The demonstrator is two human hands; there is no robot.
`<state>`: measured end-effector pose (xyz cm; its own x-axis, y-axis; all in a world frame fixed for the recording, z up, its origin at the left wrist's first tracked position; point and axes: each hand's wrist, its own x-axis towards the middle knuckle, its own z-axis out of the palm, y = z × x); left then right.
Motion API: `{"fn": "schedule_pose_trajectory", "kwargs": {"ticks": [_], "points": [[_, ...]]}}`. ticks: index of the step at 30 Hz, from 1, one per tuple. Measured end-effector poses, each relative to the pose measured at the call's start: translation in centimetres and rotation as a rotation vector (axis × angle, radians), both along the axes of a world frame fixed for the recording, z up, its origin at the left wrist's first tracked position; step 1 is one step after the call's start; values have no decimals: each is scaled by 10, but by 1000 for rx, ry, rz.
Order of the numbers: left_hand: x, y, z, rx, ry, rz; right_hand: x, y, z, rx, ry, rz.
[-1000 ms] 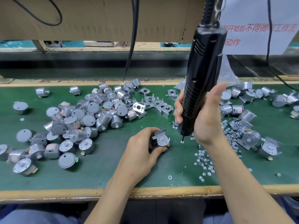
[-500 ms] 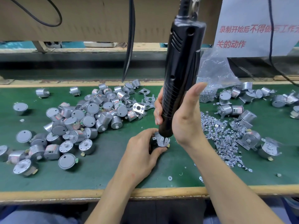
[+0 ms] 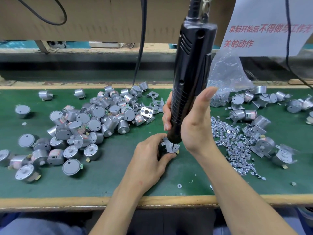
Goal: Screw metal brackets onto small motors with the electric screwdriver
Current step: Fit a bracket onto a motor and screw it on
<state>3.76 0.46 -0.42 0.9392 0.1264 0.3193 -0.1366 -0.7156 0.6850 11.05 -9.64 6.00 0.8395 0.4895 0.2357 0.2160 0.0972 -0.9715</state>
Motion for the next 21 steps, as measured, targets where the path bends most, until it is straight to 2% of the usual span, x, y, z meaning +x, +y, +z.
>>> {"fn": "schedule_pose_trajectory", "kwargs": {"ticks": [4,7,21], "points": [[0,0,0,6,2,-1,-2,3,7,134,-19,-51],[0,0,0,6,-10,0,-5,3,10,264,-63,-2],[-2,-3,-1,29,-39,16,-9,9,11,203,-51,15]]}}
